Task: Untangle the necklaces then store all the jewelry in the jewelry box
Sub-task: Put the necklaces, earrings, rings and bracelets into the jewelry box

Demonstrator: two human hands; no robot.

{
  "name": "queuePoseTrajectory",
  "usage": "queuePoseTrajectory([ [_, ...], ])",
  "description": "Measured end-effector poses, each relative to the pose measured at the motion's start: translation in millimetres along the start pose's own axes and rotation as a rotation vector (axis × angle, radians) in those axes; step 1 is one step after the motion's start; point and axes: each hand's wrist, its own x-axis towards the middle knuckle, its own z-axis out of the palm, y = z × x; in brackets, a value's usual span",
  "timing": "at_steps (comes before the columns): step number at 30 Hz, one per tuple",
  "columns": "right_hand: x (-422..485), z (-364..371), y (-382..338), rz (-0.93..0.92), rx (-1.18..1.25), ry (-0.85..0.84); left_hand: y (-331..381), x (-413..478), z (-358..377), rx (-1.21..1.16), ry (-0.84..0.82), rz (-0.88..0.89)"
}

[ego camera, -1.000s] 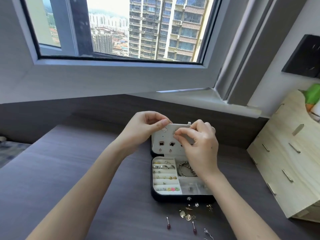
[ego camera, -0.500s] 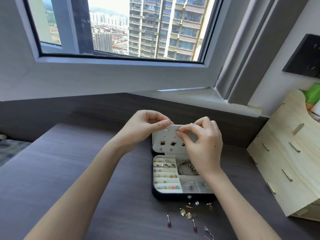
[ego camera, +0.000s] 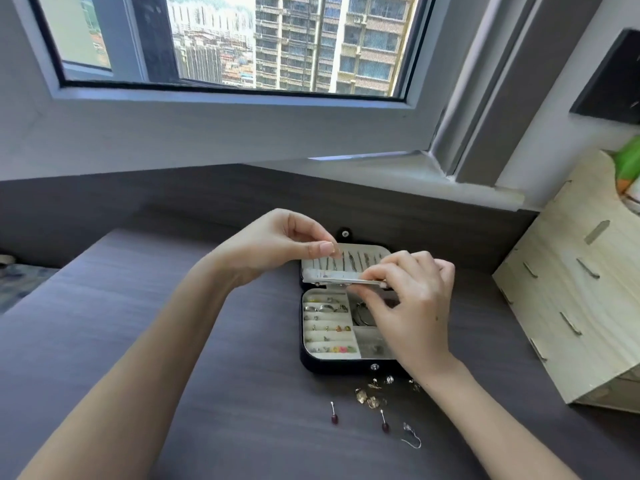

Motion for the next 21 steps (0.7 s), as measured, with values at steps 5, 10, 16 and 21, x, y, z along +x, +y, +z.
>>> queuePoseTrajectory([
  [5,-9.2,0.1,-0.6,-0.046,0.005,0.058,-9.7,5.5,8.2,0.088,-0.139,-0.102],
  [10,-10.1,0.5,0.3,-0.047,0.004,0.062,-11.7,10.9,12.1,0.118,-0.233,-0.143],
  [16,-8.7,0.8,0.5,-0.046,0.015,0.057,-13.2,14.7,16.4,0.073,-0.246,-0.112],
  [21,-8.7,0.9,0.2,-0.041,0.005,0.049,-16.7,15.7,17.1,0.038,-0.257,-0.096],
])
